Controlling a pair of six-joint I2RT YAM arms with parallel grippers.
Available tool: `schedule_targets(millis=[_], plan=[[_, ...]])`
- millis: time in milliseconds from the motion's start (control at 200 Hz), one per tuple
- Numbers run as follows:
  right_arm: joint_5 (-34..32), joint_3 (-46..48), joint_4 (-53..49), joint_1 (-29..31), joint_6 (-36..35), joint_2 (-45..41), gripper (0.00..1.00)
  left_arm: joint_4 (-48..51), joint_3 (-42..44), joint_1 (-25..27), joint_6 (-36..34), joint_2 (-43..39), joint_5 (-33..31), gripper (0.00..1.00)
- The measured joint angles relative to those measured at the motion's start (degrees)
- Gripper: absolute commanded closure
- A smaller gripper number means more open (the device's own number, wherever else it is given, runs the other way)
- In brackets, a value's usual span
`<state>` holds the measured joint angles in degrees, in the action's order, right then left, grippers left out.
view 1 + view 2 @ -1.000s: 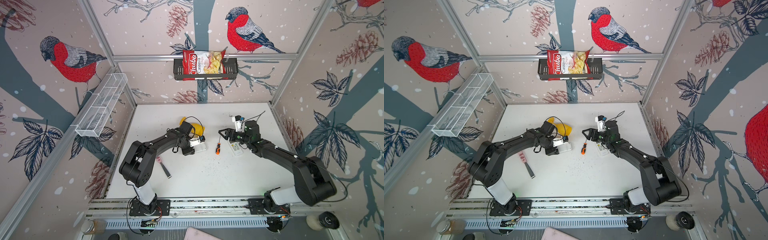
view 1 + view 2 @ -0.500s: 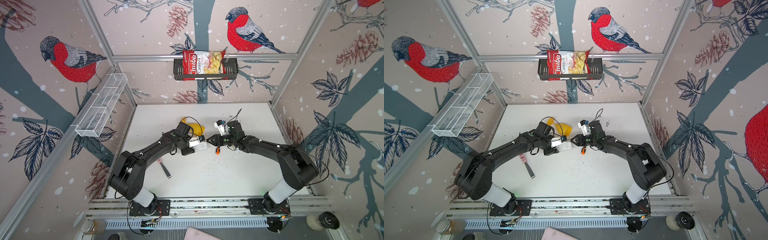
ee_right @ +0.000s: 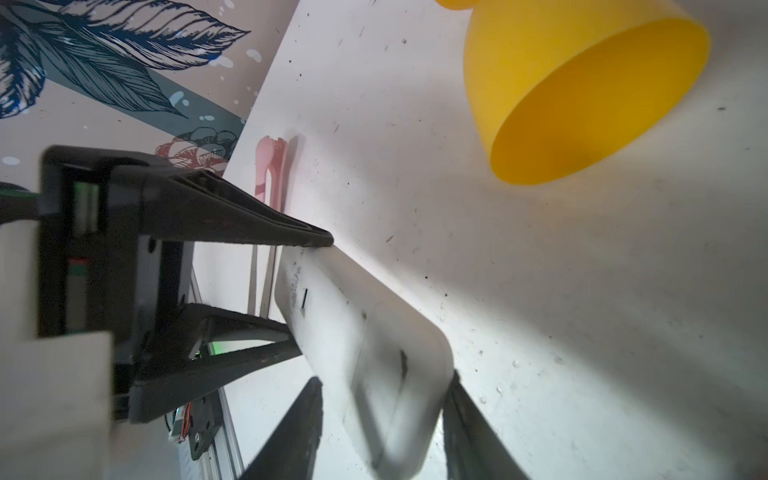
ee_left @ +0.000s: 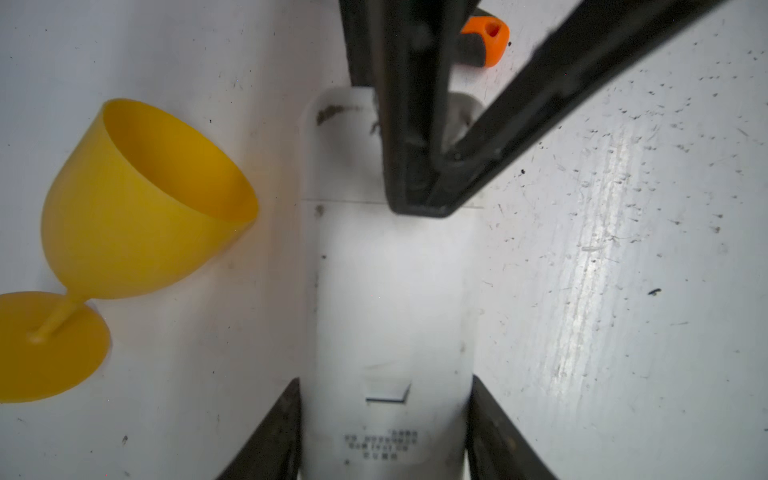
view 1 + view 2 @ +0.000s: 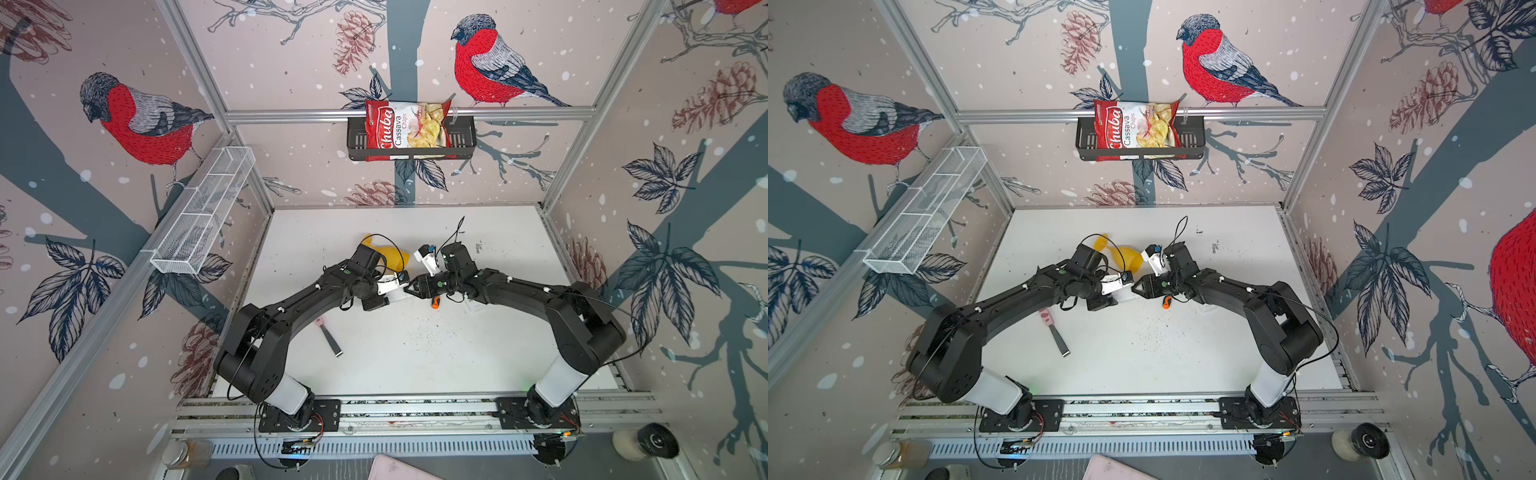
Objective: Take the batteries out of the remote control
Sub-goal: 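Close the left gripper on the remote's sides while the right gripper reaches the cover, then push the battery cover off the remote with the right gripper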
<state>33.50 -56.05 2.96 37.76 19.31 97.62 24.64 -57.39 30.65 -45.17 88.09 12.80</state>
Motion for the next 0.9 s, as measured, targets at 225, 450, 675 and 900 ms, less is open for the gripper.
schedule_targets(millis=[225,450,675,900], plan=[[-1.3,-0.6,-1.5,0.4,-1.0,0.8,0.60,0.0,0.0,0.0,0.0,0.0,-0.8,0.49],[-1.9,-0.8,-1.6,0.5,-1.1,1.3,0.65,0.1,-0.7,0.0,0.0,1.1,-1.0,0.49],[-1.9,-0.9,-1.4,0.5,-0.7,1.2,0.73,1.0,-1.0,0.0,0.0,1.6,-2.1,0.49],[-1.7,-1.0,-1.2,0.4,0.4,1.2,0.75,1.2,-0.9,0.0,-0.1,1.4,-2.7,0.49]])
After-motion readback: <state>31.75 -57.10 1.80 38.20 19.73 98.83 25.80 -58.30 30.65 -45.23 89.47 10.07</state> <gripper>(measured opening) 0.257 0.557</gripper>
